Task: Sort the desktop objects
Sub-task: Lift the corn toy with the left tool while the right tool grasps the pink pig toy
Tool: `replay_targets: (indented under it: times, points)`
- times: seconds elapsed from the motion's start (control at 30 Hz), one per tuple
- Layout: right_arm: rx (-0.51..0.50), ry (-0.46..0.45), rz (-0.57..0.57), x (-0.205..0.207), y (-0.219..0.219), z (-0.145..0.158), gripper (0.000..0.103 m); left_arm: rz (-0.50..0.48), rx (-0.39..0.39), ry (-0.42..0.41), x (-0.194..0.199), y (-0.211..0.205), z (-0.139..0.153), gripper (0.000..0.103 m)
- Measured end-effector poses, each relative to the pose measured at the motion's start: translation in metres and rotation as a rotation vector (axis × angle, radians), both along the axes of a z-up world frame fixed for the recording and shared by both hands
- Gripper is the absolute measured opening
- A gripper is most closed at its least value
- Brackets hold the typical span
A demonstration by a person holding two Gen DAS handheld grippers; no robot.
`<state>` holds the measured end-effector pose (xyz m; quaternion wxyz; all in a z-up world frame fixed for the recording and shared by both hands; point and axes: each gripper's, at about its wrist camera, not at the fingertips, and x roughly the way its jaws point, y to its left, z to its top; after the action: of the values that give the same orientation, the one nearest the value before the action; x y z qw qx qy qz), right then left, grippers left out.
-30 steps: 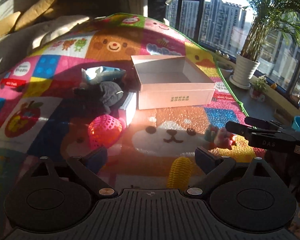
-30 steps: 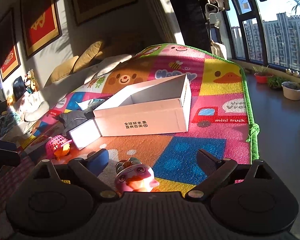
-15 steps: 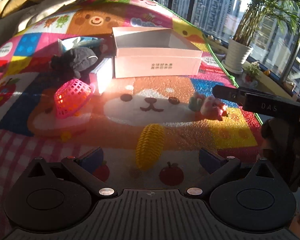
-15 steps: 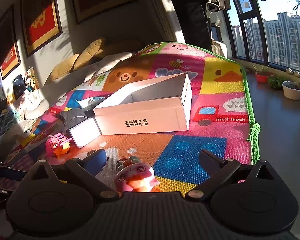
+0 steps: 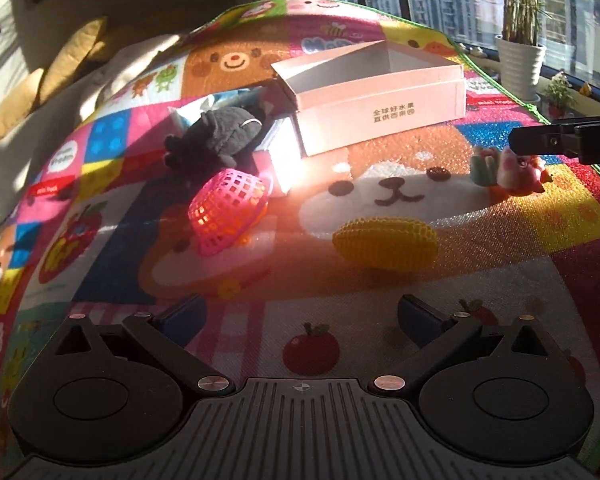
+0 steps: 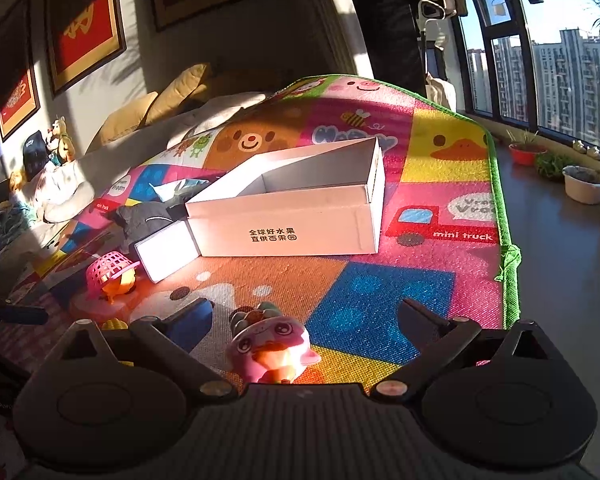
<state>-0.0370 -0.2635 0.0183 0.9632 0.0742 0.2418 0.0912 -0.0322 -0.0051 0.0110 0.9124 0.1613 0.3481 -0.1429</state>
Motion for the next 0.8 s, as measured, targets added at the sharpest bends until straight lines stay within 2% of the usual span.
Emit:
replay_targets:
  times: [0.07,0.2,0.23,0.3,0.47,0.63,0.8]
  points:
    - [-0.06,0.009,0.062,0.001,0.01,0.002,0.098,-0.055,-0.051,0.019,-0.004,-0.001,0.0,0.103]
    - [-0.169,0.046,0.122,0.01,0.03,0.004,0.083,-0.095,-0.08,0.018,-0.005,-0.01,-0.003,0.103]
    - [-0.19,0.056,0.131,0.014,0.034,0.003,0.068,-0.099,-0.088,0.019,-0.004,-0.011,-0.003,0.103]
    - [-0.216,0.104,0.144,0.022,0.038,0.003,0.047,-0.115,-0.104,0.014,0.0,-0.016,-0.003,0.103]
    - [-0.197,0.105,0.158,0.005,0.03,0.012,0.046,-0.152,-0.146,0.004,0.015,-0.025,0.003,0.103]
    - [-0.202,0.105,0.144,-0.011,0.02,0.014,0.047,-0.225,-0.259,0.12,0.016,-0.033,-0.002,0.103]
    - [-0.179,0.136,0.085,-0.006,0.005,0.007,0.047,-0.308,-0.341,0.159,0.005,-0.045,-0.003,0.103]
